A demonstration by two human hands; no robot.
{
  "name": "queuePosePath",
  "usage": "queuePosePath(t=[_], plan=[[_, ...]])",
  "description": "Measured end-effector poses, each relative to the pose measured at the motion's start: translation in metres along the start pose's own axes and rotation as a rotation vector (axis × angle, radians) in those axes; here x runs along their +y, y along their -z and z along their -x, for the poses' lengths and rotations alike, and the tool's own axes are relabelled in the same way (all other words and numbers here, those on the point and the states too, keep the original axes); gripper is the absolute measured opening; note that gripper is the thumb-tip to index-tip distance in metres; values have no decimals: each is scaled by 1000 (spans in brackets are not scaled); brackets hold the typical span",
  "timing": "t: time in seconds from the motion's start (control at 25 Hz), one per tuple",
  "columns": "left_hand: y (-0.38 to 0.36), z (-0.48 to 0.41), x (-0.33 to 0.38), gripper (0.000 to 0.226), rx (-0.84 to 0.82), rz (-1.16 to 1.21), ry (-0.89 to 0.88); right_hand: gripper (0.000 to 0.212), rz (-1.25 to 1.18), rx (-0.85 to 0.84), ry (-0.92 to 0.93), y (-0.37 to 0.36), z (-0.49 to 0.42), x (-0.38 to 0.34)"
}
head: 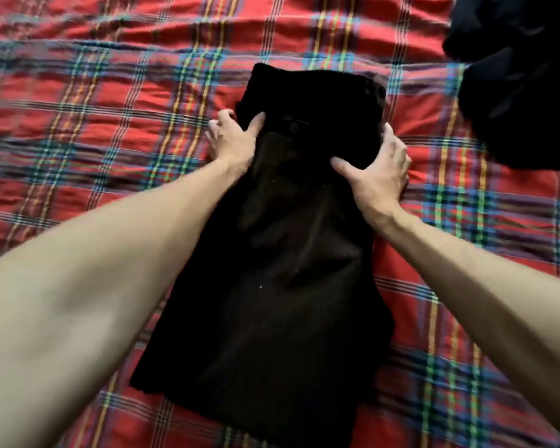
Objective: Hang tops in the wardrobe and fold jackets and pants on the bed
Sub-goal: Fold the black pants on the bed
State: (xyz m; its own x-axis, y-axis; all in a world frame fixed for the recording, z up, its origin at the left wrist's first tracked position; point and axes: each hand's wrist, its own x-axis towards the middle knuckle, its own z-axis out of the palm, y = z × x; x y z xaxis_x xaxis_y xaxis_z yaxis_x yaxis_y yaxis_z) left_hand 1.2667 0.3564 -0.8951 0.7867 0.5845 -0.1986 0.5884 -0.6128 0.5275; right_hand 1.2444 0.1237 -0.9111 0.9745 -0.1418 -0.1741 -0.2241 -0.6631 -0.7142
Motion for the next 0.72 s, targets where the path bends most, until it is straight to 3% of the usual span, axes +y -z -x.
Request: queuePosePath(t=[0.08, 0.16, 0.2, 0.28, 0.36, 0.48, 0.6, 0.68, 0.72], plan=[[23, -12, 0, 60, -198, 248, 43, 87, -300, -117, -30, 12, -10, -6], [47, -10, 4, 40, -407, 469, 125, 59, -732, -267, -137, 34, -15, -24], [57, -3, 8, 25, -488, 538, 154, 45, -822, -330, -150, 46, -17, -34], [81, 18, 14, 6, -578, 615, 141, 26, -803, -415, -109, 64, -5, -59], [116, 42, 15, 16, -587, 737, 48, 25, -769, -422, 13, 86, 21, -77], [183, 103, -16, 29, -588, 732, -122, 37, -535, -380, 361, 131, 94, -77], [220, 182, -77, 41, -601, 490, -187, 53, -9, -314, 855, 141, 187, -35], [214, 219, -128, 54, -647, 386, -108, 56, 301, -411, 980, 120, 236, 6], [205, 232, -146, 52, -641, 422, 28, 49, 390, -448, 976, 108, 251, 24]])
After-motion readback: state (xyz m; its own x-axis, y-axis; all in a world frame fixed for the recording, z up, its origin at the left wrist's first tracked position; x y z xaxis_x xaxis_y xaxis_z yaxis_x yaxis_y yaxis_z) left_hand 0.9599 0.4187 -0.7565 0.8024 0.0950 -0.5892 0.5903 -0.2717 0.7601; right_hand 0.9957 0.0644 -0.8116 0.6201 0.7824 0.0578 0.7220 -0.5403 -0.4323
